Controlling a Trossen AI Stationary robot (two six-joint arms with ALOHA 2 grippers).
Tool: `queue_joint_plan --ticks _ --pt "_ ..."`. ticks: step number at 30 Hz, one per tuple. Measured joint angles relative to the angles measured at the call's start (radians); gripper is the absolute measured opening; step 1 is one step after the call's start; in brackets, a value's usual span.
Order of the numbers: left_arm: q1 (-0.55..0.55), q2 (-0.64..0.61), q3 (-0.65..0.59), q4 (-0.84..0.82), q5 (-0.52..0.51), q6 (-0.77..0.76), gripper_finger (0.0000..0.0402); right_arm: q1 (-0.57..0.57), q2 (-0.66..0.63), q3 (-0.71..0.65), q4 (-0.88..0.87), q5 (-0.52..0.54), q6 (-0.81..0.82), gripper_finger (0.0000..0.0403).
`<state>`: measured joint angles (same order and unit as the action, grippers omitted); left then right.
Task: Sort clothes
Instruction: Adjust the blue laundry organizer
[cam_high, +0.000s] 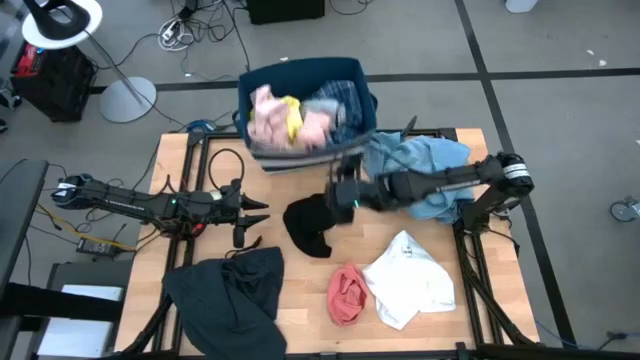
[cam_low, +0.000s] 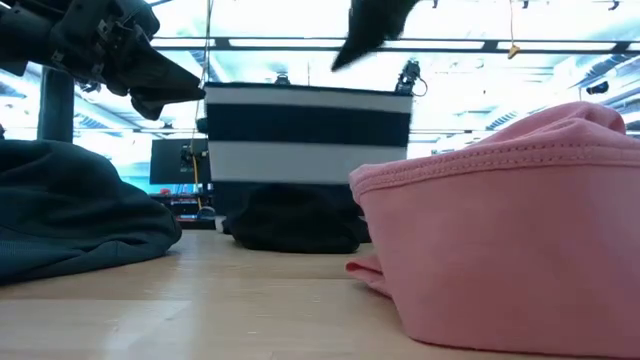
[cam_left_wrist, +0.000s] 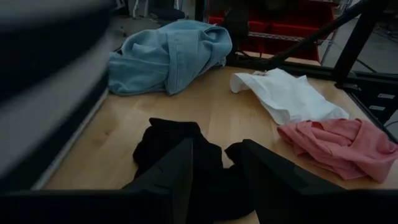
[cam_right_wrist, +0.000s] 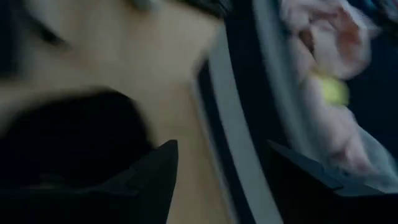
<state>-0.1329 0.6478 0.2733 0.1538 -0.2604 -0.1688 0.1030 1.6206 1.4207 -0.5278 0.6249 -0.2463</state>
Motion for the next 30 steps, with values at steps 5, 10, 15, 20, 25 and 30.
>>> queue_joint_plan --ticks 5,10,15,20,25,30 --pt "0.000 0.000 0.000 0.006 0.001 -0.019 0.0145 -0.098 -0.031 -0.001 0.193 -0.005 -0.180 0.0221" --pt "0.000 0.000 0.000 0.006 0.001 -0.014 0.0145 -0.181 -0.043 0.004 0.328 -0.098 -0.322 0.0214" --pt "0.000 0.000 0.000 0.006 0.000 0.004 0.0145 -0.241 -0.045 0.026 0.240 -0.204 -0.245 0.0208" --pt "0.000 0.000 0.000 0.005 -0.016 0.009 0.0145 -0.243 -0.039 0.026 0.188 -0.254 -0.227 0.0201" --pt "0.000 0.000 0.000 0.005 -0.019 0.010 0.0145 -0.243 -0.036 0.025 0.132 -0.267 -0.198 0.0198" --pt "0.000 0.000 0.000 0.006 -0.019 0.010 0.0145 -0.259 -0.036 0.025 0.058 -0.282 -0.174 0.0195"
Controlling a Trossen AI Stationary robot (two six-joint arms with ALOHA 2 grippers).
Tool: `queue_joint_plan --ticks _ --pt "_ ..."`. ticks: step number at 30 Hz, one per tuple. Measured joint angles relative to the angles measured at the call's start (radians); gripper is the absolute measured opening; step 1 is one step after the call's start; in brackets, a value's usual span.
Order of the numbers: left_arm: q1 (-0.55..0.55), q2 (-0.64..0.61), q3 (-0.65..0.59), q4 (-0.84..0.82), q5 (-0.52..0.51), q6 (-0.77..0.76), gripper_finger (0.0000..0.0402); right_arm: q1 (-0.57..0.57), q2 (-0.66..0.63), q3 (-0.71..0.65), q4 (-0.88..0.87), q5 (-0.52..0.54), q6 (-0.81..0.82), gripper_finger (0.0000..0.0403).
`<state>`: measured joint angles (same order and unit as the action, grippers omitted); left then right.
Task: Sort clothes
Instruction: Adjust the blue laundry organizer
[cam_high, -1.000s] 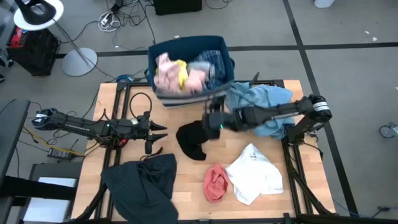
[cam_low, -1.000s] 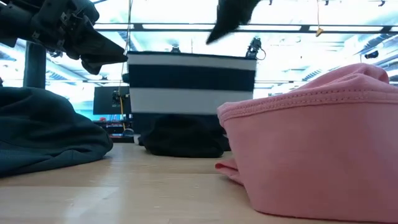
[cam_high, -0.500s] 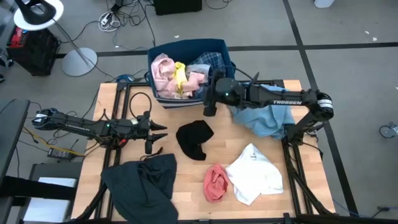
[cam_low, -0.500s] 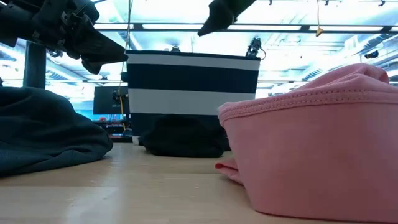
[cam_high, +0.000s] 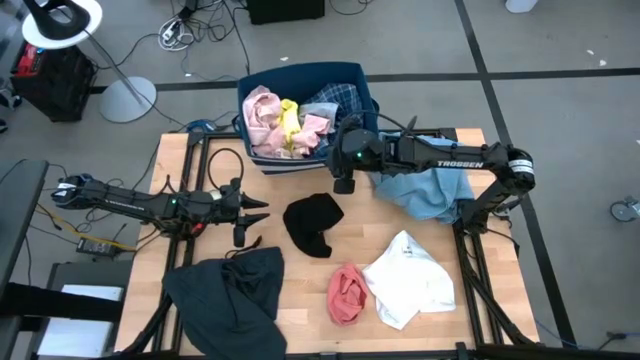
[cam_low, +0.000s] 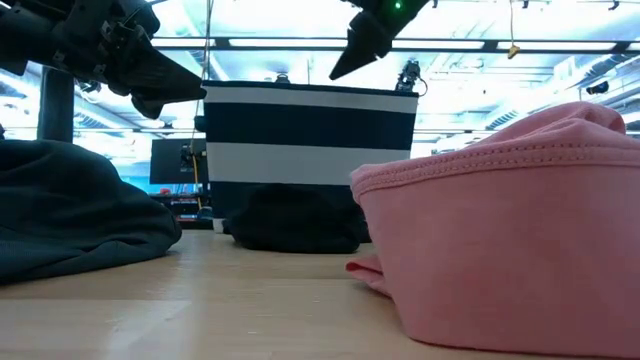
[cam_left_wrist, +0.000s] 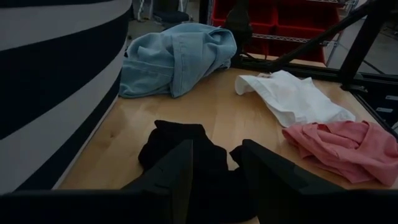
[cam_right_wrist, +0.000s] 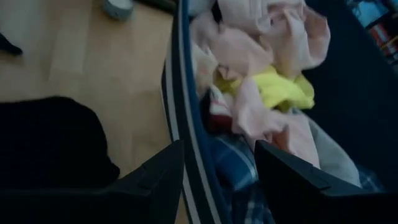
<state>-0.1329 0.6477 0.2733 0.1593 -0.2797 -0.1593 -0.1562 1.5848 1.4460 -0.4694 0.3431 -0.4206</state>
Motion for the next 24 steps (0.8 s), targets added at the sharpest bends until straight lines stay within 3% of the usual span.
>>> queue_joint_plan --ticks 15,18,24 --pt "0.000 0.000 0.000 0.002 -0.001 -0.001 0.0145 -0.081 0.000 -0.077 -0.029 -0.042 0.026 0.0160" --pt "0.000 0.000 0.000 0.002 -0.001 -0.001 0.0145 -0.090 0.000 -0.079 -0.050 -0.061 0.026 0.0125" --pt "0.000 0.000 0.000 0.001 -0.001 -0.001 0.0145 -0.076 -0.001 -0.079 -0.116 -0.097 0.029 0.0014"
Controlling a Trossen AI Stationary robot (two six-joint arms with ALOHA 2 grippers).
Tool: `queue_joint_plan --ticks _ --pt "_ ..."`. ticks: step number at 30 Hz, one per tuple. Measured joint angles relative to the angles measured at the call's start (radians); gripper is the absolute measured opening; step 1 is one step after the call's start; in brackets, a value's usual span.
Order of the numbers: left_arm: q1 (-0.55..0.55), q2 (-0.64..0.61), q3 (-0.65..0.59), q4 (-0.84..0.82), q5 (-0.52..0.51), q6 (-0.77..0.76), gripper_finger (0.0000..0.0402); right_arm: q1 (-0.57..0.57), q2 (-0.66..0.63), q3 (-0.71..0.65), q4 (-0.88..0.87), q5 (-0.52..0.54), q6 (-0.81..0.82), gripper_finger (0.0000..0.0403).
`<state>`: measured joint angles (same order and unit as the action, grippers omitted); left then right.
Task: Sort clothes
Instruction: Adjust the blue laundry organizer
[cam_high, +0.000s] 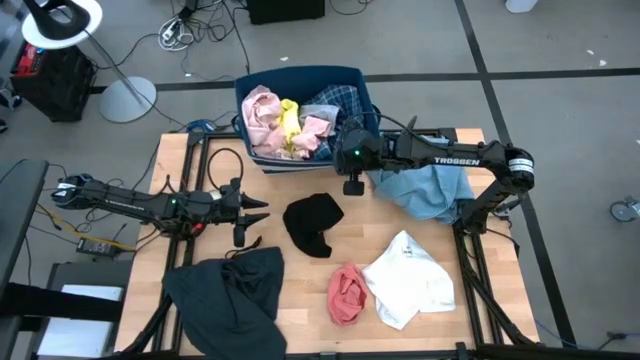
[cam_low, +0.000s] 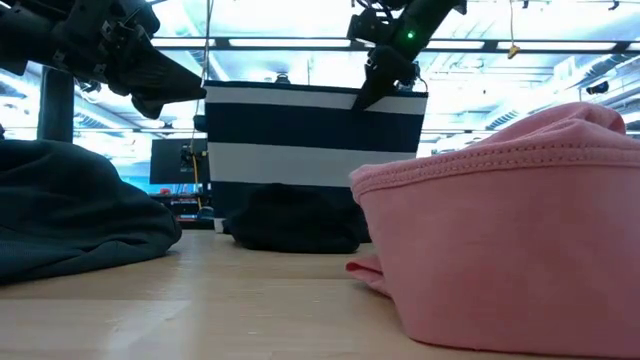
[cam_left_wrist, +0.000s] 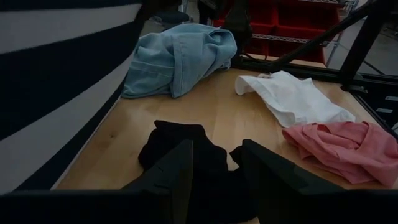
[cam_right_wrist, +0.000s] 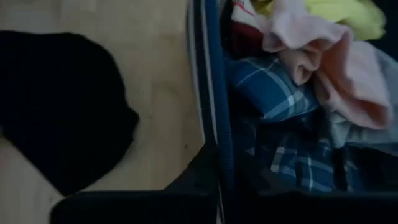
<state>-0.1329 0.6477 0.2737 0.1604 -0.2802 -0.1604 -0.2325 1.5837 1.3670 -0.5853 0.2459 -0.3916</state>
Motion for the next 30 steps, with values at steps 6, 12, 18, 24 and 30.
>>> queue_joint_plan --ticks 6,12,18,24,30 --pt "0.000 0.000 0.000 -0.002 0.021 -0.007 0.0145 0.087 0.002 0.049 -0.076 0.070 0.053 0.0006" --pt "0.000 0.000 0.000 -0.001 0.070 -0.008 0.0145 0.189 0.002 0.099 -0.185 0.063 0.156 0.0003" --pt "0.000 0.000 0.000 0.002 0.074 -0.013 0.0145 0.312 -0.003 0.107 -0.236 0.043 0.221 0.0002" --pt "0.000 0.000 0.000 0.003 0.076 -0.025 0.0145 0.390 -0.003 0.107 -0.236 0.101 0.230 0.0001" --pt "0.000 0.000 0.000 0.006 0.077 -0.027 0.0145 0.271 0.000 0.105 -0.175 0.089 0.222 0.0001"
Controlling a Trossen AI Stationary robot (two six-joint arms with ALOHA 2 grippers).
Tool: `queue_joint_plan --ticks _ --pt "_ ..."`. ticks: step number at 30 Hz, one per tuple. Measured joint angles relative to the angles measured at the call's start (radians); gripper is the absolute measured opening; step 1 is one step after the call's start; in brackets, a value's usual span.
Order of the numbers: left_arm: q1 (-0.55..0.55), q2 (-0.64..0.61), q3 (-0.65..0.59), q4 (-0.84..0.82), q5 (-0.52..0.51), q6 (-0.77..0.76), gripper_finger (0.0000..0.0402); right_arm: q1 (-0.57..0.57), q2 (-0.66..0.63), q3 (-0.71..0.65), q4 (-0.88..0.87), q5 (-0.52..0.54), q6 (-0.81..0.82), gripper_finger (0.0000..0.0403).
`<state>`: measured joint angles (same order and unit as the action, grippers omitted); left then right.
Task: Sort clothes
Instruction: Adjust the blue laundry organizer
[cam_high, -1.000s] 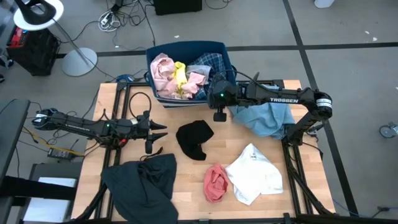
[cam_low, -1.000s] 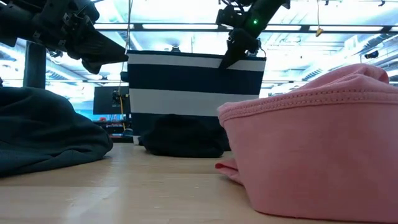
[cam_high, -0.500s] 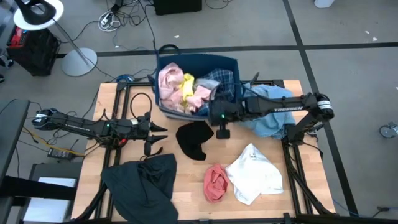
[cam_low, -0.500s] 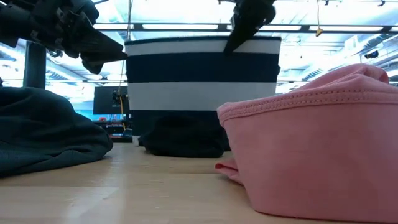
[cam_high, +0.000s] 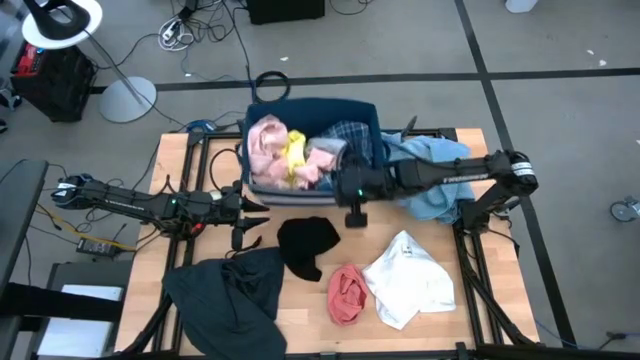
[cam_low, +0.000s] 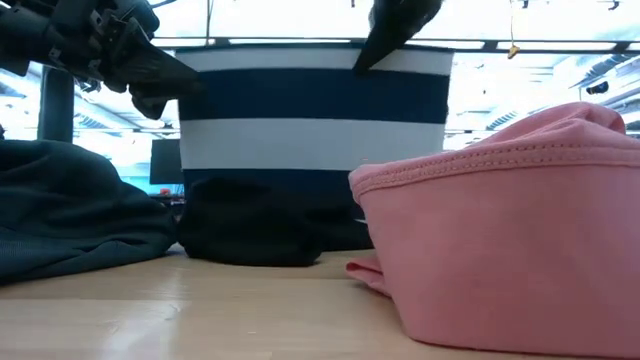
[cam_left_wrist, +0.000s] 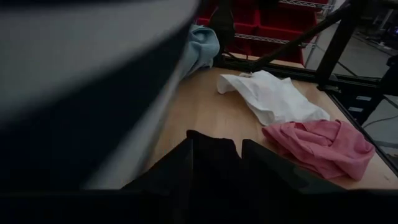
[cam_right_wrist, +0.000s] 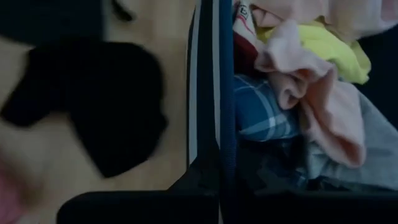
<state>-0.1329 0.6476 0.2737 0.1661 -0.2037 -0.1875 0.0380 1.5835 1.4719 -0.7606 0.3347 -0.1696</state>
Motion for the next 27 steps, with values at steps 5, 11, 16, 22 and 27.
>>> queue_joint_plan --ticks 5,11,16,22,27 --pt "0.000 0.000 0.000 0.000 0.000 -0.004 0.0145 -0.132 0.002 -0.002 0.052 -0.008 -0.010 0.0001" --pt "0.000 0.000 0.000 -0.001 -0.001 0.001 0.0145 -0.221 0.001 -0.001 0.060 -0.131 -0.010 0.0008" --pt "0.000 0.000 0.000 -0.002 -0.001 0.002 0.0145 -0.232 0.001 -0.001 0.061 -0.176 -0.014 0.0040" --pt "0.000 0.000 0.000 -0.002 -0.003 0.003 0.0145 -0.230 0.000 -0.001 0.034 -0.066 -0.170 0.0072" --pt "0.000 0.000 0.000 -0.002 -0.003 0.003 0.0145 -0.230 -0.006 -0.001 0.034 0.036 -0.223 0.0099"
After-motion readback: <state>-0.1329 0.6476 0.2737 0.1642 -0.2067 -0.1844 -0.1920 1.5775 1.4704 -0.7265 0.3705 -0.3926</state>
